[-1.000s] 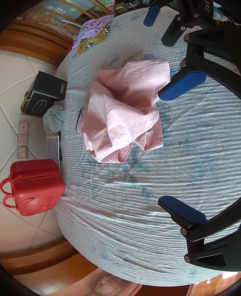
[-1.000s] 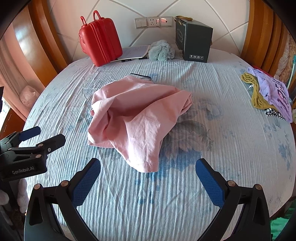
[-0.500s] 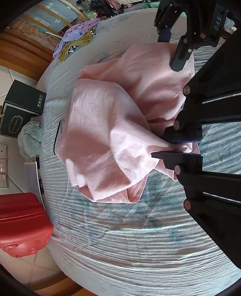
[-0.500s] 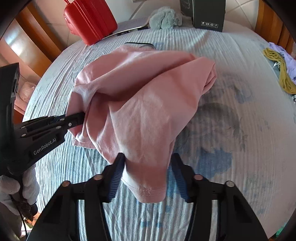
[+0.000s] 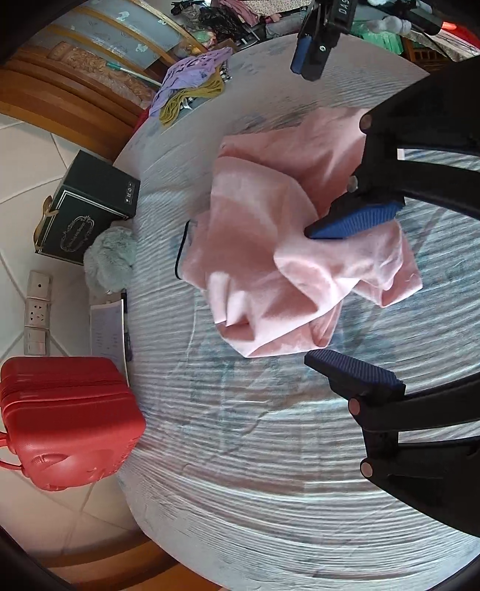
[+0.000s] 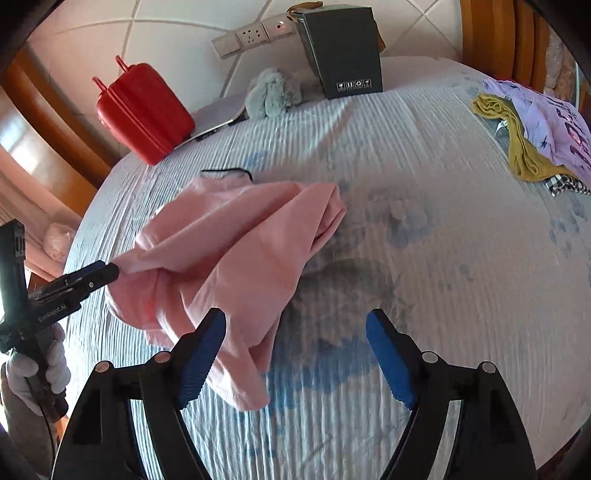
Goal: Fold clothes
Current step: 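Grasp the pink T-shirt edge with the left tool while the right tool grasps another edge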
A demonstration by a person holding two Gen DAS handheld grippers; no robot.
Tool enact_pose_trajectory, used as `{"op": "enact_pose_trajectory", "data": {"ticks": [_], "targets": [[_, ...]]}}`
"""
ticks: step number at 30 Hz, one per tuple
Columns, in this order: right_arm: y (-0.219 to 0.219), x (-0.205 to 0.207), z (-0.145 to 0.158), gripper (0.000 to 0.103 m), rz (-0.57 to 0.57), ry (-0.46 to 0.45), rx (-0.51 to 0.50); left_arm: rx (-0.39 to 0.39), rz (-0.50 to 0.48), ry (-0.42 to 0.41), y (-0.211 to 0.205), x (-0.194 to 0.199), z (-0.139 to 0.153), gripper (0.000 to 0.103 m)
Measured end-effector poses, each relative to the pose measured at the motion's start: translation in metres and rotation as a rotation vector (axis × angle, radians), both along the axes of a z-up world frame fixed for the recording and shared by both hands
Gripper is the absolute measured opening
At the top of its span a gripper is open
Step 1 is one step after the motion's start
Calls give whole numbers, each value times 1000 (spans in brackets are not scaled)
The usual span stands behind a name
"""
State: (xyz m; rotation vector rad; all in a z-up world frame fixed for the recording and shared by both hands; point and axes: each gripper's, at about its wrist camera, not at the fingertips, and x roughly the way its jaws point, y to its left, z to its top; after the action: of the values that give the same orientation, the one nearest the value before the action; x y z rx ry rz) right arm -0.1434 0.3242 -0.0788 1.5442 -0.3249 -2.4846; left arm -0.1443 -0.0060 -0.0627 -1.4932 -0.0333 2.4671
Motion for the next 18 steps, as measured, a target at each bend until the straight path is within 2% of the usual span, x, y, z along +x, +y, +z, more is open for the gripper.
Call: {"op": "enact_pose_trajectory", "data": {"ticks": [2,5,7,9,10,11,12,13,14,15,18], "targets": [[0,-19,-5,72,8,-3,13,-8,9,-26,2,-13,-12,61],[-8,-45,-22,61,38,-35,17,-15,11,-65,7,-25,-32,61],[-17,-62,-35,61,56,-62,20,-7,5,-86,10,-28,-42,61],[-26,-75,-48,61,76,-88,9,-9,-2,-108,12,-30,-51,46],[-30,-81,-54,60,86,-101,2,-14,-3,-120,13,-32,-55,22],[-34,-86,-60,49,96,-113,-4,-14,1,-125,12,-32,-56,11],[-37,-91,-63,34,108,-116,-8,-9,9,-122,10,-33,-56,10],[-39,-93,-62,30,120,-107,-9,-11,20,-109,7,-34,-52,7],[-40,-96,-61,21,132,-97,-10,-18,34,-87,3,-36,-45,7],[-41,-97,-56,16,140,-80,-22,-24,47,-66,-1,-38,-39,6],[-38,-94,-25,12,150,-2,-94,-36,122,27,-25,-47,-6,6]]}}
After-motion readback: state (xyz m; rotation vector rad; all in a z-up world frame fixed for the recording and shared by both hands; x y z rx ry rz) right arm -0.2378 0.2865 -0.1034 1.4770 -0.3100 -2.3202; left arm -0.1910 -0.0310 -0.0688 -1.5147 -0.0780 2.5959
